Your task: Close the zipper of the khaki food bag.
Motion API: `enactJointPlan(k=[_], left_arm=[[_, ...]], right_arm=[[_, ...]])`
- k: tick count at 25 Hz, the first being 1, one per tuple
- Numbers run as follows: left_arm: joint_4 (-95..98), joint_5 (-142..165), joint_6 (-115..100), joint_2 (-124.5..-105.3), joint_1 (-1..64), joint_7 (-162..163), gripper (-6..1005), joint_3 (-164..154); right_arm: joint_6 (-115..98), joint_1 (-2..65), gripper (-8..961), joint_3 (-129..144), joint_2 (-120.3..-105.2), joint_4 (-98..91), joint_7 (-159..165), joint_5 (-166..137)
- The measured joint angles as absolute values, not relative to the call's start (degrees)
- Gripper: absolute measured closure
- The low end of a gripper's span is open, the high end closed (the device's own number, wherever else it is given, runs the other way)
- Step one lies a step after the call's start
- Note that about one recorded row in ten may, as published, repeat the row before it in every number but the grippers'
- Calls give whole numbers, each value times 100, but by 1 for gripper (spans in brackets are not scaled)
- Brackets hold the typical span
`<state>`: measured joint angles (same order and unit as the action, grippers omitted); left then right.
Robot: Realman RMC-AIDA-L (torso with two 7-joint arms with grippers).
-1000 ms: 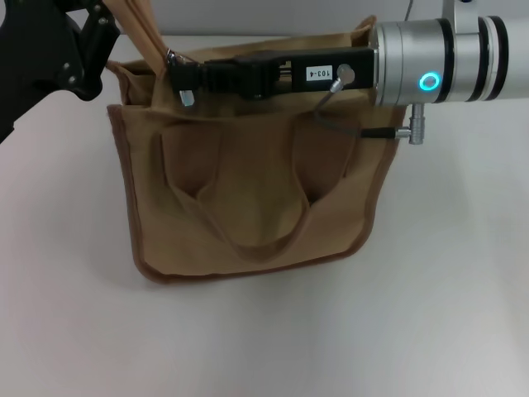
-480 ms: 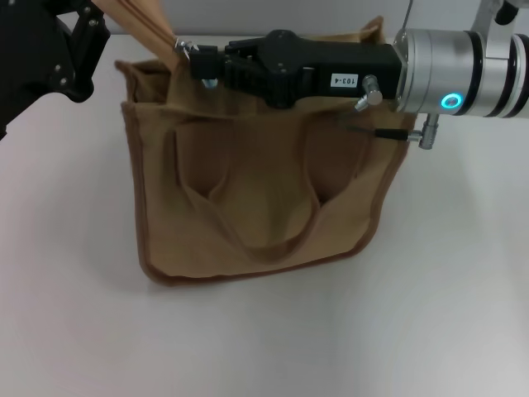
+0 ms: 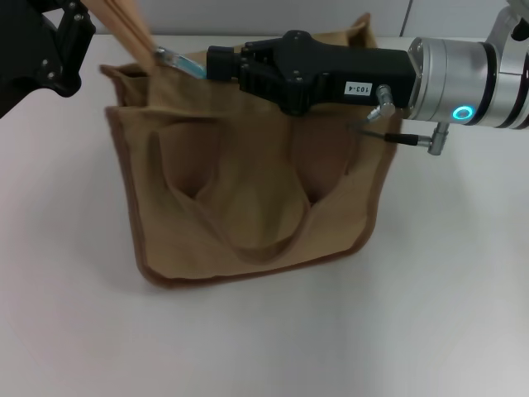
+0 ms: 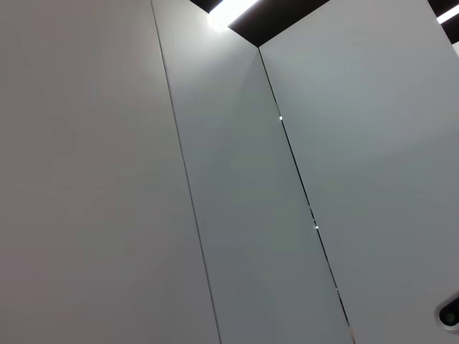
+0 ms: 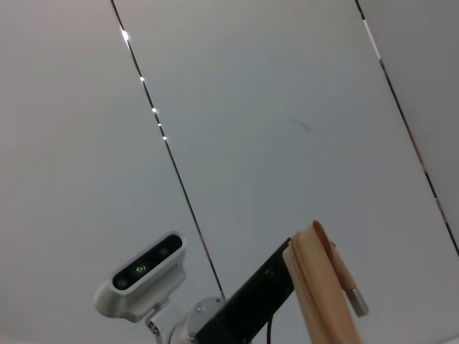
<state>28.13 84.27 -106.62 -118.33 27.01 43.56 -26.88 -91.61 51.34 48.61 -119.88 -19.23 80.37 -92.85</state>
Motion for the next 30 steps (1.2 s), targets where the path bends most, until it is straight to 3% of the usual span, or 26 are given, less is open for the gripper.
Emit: enactJointPlan(k=[11,16,26,30], left_arm=[[2813,8423,-10692,-11835,2711,4360,979,-2712],[2812,8423,-10725,-11850,2731,4360,979,-2732],[2733,8424,-10751,-11856,2777,4332,979,-2752],[2733,8425,-10752,-11856,2786,4333,979,-2753]], right_arm=[[-9471,4986,952,4885,-11974,-2210,8282,-9059],[-8833,5131,870,5584,-11965,-2476,8847,-9077],[-8285,5492,577,6065,-11987,-2548,9183,-9044],[-8276,5576,583,6180,-11988,-2575,9371,-9044]])
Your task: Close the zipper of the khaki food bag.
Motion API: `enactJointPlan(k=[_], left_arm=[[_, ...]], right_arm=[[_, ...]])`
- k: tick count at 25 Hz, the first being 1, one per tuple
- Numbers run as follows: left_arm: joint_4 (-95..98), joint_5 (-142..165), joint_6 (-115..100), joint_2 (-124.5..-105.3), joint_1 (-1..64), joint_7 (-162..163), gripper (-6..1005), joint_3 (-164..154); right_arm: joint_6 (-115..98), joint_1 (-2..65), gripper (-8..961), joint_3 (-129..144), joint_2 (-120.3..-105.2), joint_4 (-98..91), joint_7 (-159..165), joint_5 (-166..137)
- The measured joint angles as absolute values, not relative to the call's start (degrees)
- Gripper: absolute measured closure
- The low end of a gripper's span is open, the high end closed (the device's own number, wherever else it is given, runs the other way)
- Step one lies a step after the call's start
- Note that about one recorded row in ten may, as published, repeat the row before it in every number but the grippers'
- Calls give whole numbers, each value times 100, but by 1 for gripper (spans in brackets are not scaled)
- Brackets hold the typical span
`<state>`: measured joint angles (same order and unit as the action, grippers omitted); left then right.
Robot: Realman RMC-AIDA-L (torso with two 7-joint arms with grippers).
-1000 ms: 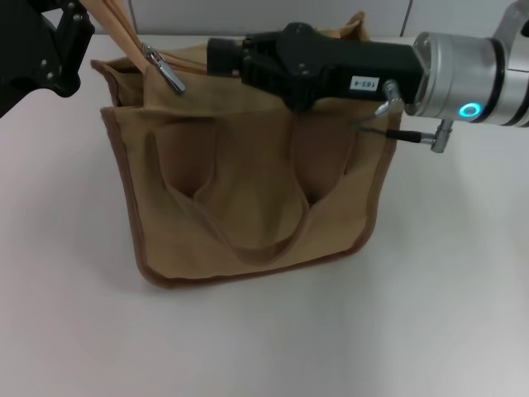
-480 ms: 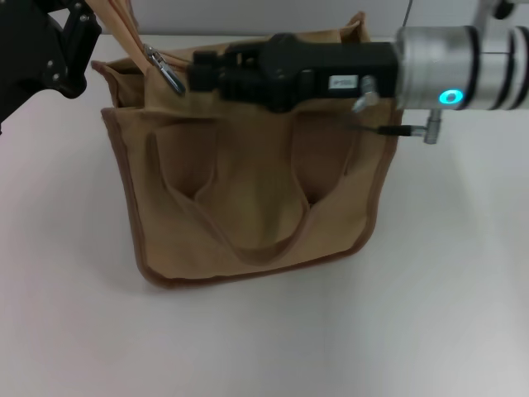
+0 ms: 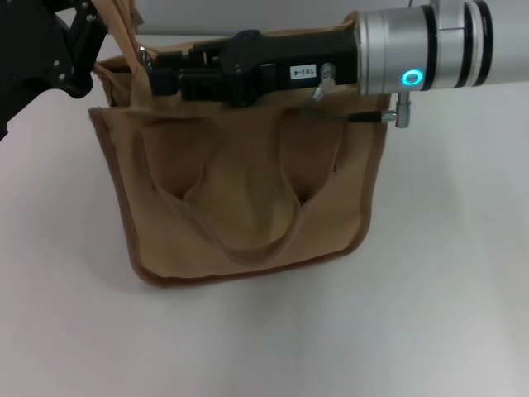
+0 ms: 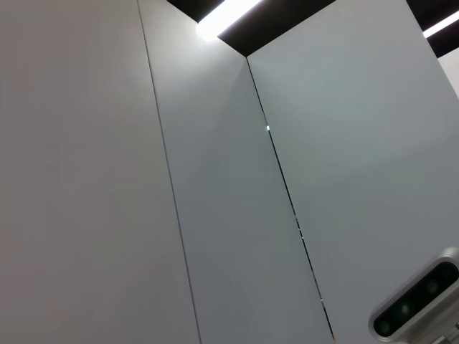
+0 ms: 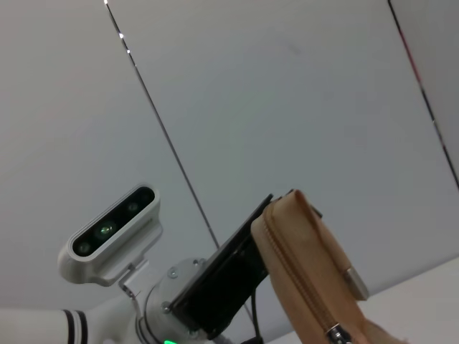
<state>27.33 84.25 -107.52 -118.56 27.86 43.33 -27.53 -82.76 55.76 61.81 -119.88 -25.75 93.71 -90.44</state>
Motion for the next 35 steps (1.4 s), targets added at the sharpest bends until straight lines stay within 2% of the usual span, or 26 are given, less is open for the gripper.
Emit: enactJointPlan(k=[8,13,26,35], left_arm=[[2721,8430,-10754,-11856,2789,4324,979,-2750],[2669,8436,-10751,-11856,2786,4318,979,-2742],[2672,8432,-10775,-11857,2761,4303,978,-2750],[2673,8427,-10753,-11856,2748,4300,978,-2736]], right_arm=[[-8138,5651,595,6399,-11988,-2673,9724,-9073],[-7884,5621,720,6961,-11988,-3014,10161,-9058],[-7862,5439,774,7159,-11988,-3555,10495,-9067],[-7910,5129,857,7148,-11970,-3853,10496,-8830]])
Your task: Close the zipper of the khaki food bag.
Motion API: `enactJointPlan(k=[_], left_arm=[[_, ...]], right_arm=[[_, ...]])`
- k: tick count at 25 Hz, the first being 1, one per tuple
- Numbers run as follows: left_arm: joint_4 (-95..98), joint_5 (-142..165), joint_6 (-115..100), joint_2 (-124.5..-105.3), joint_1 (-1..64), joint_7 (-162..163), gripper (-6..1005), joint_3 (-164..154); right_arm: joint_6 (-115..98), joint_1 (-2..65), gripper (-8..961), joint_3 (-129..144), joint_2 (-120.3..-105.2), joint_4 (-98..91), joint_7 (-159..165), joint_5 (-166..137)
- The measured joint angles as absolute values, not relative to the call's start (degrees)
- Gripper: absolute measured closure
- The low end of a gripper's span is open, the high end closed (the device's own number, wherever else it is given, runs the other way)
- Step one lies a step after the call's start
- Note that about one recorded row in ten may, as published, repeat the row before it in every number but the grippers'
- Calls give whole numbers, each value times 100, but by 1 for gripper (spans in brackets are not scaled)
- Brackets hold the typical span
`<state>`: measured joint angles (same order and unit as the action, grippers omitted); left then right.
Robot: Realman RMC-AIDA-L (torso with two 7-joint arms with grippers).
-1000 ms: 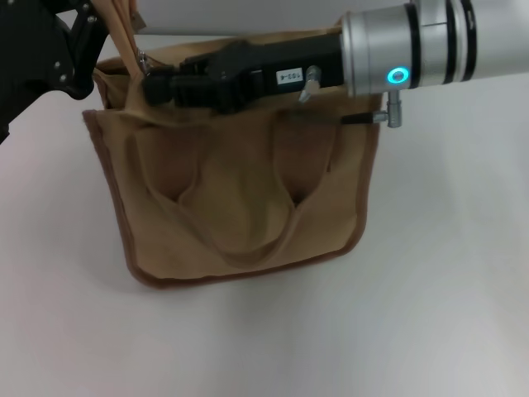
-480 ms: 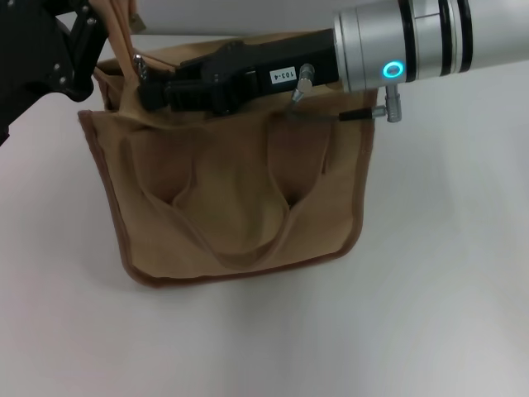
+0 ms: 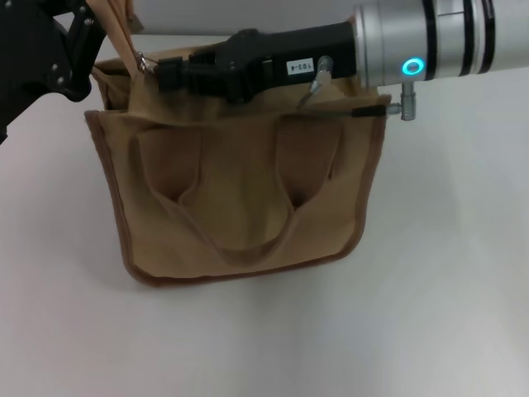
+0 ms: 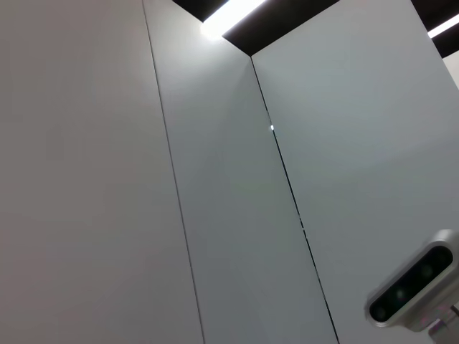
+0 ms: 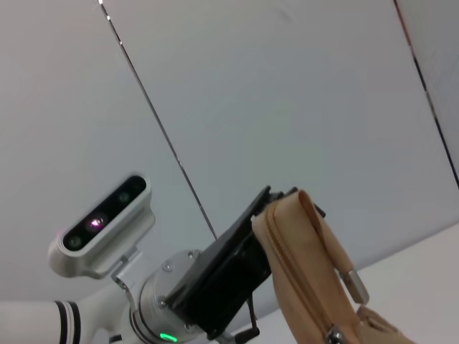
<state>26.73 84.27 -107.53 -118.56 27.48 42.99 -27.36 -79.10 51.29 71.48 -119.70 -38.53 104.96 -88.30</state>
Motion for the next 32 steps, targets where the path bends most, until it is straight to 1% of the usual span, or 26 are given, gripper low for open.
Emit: enactJointPlan(k=[8,10,26,32], left_arm=[[2672,8427,-10743,-11856,2748,4298,978,-2730],[2672,8428,-10742,-11856,2751,4298,978,-2729],[2672,8423,-10760,-11856,2733,4304,978,-2707],[2672,8420,-10775,-11856,2745,4339,977,-2706]], right_arm=[[-7959,5044,907,7201,-11961,-3963,10511,-8858],[-7961,5037,932,7221,-11957,-3966,10526,-8868],[-8108,4539,952,7171,-11926,-4588,10796,-9156],[-8133,4530,953,7187,-11933,-4593,10753,-8949]])
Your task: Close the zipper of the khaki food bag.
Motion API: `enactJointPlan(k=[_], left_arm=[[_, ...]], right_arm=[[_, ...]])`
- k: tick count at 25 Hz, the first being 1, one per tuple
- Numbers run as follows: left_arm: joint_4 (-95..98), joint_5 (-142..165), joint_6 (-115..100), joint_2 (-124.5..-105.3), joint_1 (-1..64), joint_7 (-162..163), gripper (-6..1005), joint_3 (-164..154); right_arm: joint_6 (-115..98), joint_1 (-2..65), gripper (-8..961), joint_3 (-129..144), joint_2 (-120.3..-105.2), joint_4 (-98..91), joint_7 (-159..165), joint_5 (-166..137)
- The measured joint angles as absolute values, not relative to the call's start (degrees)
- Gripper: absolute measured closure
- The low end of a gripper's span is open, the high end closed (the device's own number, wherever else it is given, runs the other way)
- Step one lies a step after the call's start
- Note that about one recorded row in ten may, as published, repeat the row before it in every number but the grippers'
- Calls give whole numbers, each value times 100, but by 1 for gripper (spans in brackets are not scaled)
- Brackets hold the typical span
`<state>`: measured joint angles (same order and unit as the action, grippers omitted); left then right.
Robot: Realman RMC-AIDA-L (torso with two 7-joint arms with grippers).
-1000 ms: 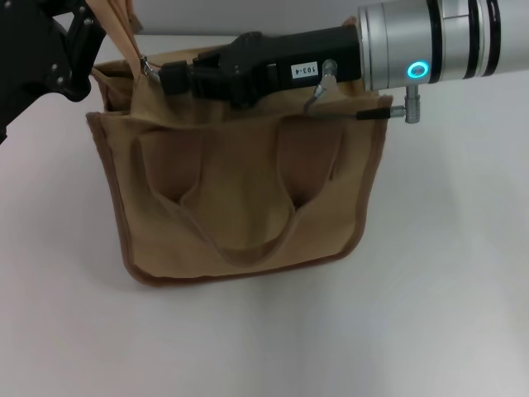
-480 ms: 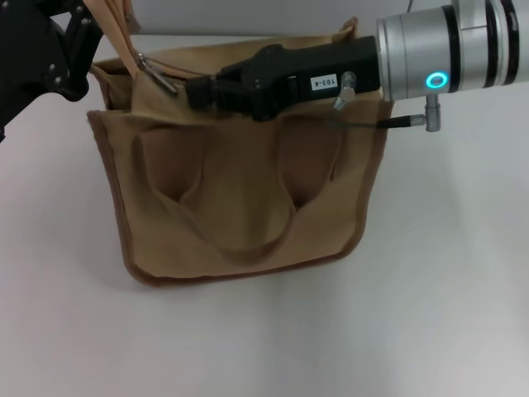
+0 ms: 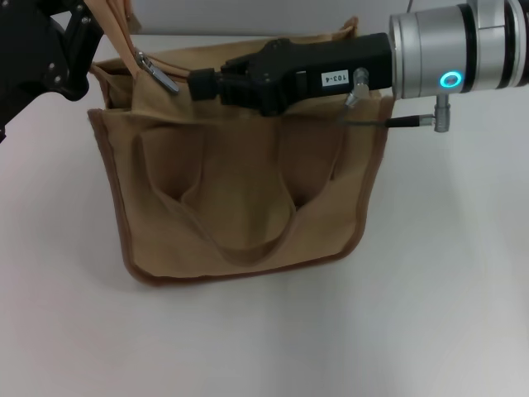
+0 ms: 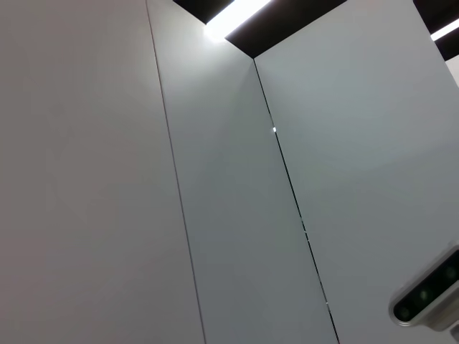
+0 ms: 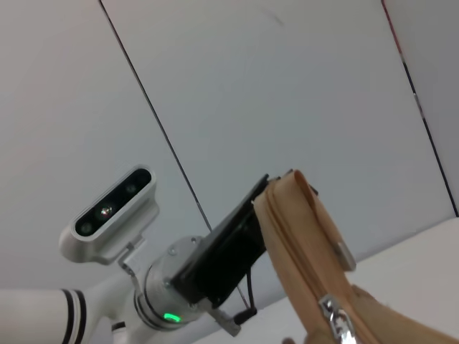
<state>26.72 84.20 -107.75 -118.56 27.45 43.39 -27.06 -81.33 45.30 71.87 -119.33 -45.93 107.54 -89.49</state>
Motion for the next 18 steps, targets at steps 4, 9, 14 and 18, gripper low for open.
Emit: enactJointPlan(k=[4,9,14,18], left_arm=[[2672,8420,-10794,-11862,2759,4344,977,-2716],[2672,8420,-10823,-11864,2759,4350,977,-2714],[2668,8420,-10847,-11865,2759,4350,977,-2716],[2663,8420,-10852,-11865,2760,4351,977,-2720]], right_arm=[[-7908,4687,952,7257,-11953,-4545,10712,-8927],[-7644,4775,845,7491,-11968,-4533,10660,-8915],[-7412,4862,655,7747,-11976,-4524,10659,-8787],[-7373,4882,656,7810,-11979,-4555,10657,-8659]])
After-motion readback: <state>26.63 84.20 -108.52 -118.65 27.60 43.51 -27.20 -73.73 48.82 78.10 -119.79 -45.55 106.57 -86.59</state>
